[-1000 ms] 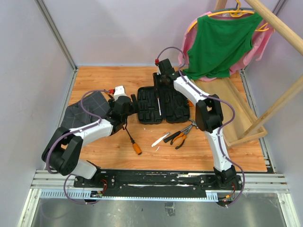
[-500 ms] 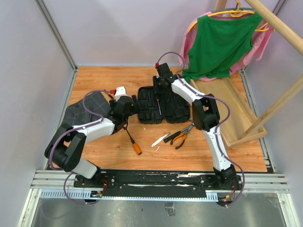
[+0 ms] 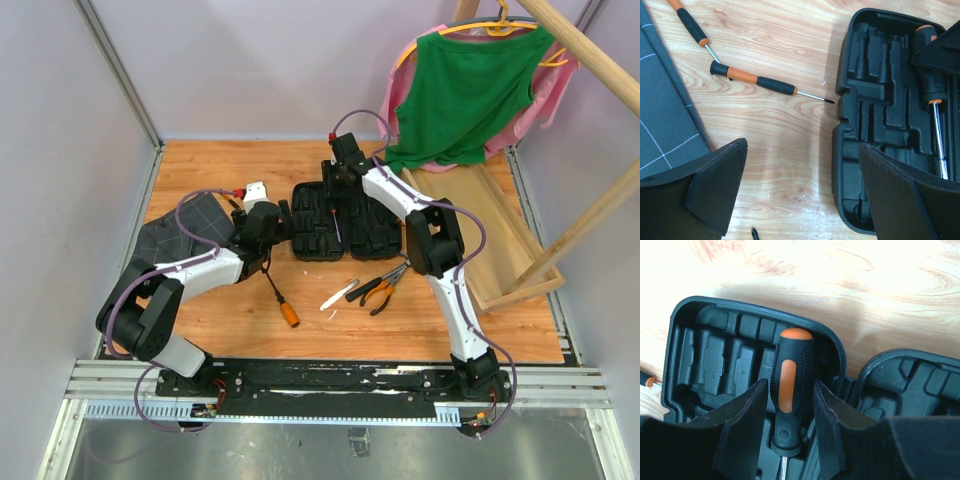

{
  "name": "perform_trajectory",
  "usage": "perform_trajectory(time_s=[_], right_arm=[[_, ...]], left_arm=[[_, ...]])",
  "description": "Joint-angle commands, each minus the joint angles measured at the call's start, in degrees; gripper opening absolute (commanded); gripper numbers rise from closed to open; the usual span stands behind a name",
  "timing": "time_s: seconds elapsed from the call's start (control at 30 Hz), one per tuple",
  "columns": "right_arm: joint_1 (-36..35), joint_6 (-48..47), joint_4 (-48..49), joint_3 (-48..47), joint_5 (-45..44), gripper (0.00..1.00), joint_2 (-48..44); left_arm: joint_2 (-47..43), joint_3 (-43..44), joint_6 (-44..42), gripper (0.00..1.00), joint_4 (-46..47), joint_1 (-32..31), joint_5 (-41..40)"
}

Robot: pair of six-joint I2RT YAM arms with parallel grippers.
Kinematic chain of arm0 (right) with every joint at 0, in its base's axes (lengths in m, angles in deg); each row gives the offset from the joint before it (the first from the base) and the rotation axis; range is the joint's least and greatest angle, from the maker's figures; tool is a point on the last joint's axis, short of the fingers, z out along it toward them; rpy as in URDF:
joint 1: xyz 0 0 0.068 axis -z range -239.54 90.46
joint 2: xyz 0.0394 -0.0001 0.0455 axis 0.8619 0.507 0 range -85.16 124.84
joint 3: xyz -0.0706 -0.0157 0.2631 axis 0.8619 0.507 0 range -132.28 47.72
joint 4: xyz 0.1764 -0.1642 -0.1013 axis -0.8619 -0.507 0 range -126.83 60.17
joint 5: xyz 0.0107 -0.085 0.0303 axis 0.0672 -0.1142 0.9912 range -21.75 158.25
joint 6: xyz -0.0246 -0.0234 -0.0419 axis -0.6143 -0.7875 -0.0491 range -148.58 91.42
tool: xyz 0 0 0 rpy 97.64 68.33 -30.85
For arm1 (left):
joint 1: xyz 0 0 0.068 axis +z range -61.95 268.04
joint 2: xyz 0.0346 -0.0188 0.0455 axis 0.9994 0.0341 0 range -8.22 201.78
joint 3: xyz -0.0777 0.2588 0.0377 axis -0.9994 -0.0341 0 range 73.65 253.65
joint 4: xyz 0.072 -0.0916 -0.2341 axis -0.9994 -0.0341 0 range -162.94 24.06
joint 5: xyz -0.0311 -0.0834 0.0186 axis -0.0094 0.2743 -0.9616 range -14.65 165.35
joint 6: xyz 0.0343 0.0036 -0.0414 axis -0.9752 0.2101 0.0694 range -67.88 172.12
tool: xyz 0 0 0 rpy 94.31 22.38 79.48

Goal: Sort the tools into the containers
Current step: Place the screwdriver in the storage box.

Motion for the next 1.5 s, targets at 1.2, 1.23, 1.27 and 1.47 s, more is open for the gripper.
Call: perform_trajectory(time_s=[1.2, 1.23, 1.27, 1.47], right_arm=[[-2.9, -5.2, -0.8, 6.5, -10.0, 0.41, -7.9], [-2.8, -5.1, -0.8, 6.6, -10.0, 0.41, -8.0], [-2.9, -5.1, -0.8, 6.7, -10.0, 0.4, -8.0], [-2.9, -5.0, -0.8, 6.7, -10.0, 0.37, -7.5]], left_arm=[[11.0, 7.0, 2.0, 0.59, 0.5, 6.6, 23.3], [11.3, 7.1, 2.1, 0.57, 0.8, 6.7, 24.4], [11.6, 7.2, 2.1, 0.54, 1.0, 6.9, 25.3], [13.9, 8.6, 2.1, 0.38, 0.8, 7.2, 28.8]])
